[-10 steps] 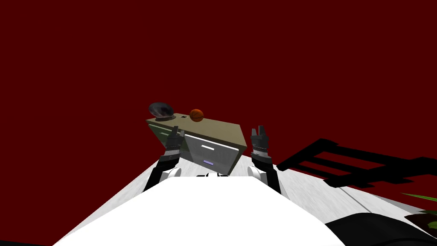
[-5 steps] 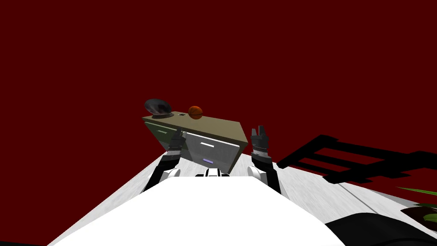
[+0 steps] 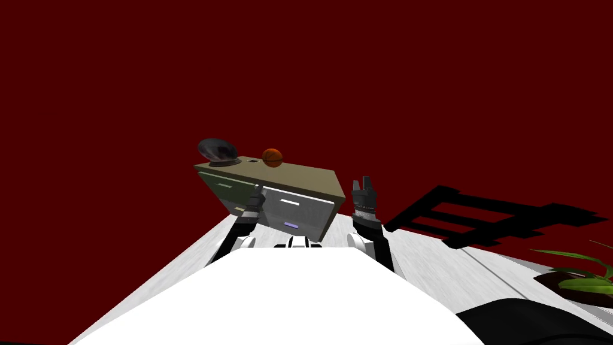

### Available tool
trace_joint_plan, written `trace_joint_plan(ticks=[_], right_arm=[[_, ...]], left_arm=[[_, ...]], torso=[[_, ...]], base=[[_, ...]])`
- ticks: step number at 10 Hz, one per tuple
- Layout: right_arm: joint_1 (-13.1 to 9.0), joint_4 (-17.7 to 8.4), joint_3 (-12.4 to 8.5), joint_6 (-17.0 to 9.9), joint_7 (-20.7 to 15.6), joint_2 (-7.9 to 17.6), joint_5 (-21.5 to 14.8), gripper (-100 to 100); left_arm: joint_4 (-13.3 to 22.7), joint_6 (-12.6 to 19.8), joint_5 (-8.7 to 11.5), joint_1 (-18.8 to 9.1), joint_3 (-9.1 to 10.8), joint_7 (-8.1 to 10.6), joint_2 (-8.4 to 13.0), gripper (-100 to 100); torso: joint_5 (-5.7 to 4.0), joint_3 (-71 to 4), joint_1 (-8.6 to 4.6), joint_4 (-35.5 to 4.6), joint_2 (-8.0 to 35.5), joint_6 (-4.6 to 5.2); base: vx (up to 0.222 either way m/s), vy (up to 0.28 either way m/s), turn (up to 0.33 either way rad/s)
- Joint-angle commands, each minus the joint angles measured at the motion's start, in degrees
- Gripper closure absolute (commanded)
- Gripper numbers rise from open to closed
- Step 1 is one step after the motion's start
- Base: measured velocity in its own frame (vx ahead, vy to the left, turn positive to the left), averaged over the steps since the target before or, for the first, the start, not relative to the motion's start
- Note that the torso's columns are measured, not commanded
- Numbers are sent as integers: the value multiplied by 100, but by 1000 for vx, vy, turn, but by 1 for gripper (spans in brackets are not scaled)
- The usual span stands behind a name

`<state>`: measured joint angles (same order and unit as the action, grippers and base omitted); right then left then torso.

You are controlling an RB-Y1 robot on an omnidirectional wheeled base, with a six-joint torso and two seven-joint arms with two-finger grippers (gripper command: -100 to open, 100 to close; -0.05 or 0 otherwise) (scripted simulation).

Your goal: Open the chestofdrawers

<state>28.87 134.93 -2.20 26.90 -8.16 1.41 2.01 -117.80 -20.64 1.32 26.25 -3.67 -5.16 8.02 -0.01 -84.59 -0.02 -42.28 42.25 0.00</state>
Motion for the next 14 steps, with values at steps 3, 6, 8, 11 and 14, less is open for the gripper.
trace_joint_plan(ticks=[3,6,8,11,14], right_arm=[[0,0,0,0,0,0,0,0],[0,0,0,0,0,0,0,0],[0,0,0,0,0,0,0,0],[0,0,0,0,0,0,0,0],[0,0,0,0,0,0,0,0]], left_arm=[[566,258,-87,-210,-114,5,-25,-100],[800,356,-122,-293,-160,8,-75,-100],[1045,459,-158,-379,-208,11,-126,-100],[1515,656,-227,-545,-299,17,-163,-100],[1826,786,-273,-655,-360,21,-140,-100]], torso=[[1,2,3,-2,4,0],[0,1,1,-1,2,0],[1,2,3,-1,4,0],[1,2,3,-1,3,1],[1,1,3,-1,2,-1]], base=[[-18,8,-52],[-11,3,-32],[-16,4,-55],[-19,6,-64],[-20,7,-45]])
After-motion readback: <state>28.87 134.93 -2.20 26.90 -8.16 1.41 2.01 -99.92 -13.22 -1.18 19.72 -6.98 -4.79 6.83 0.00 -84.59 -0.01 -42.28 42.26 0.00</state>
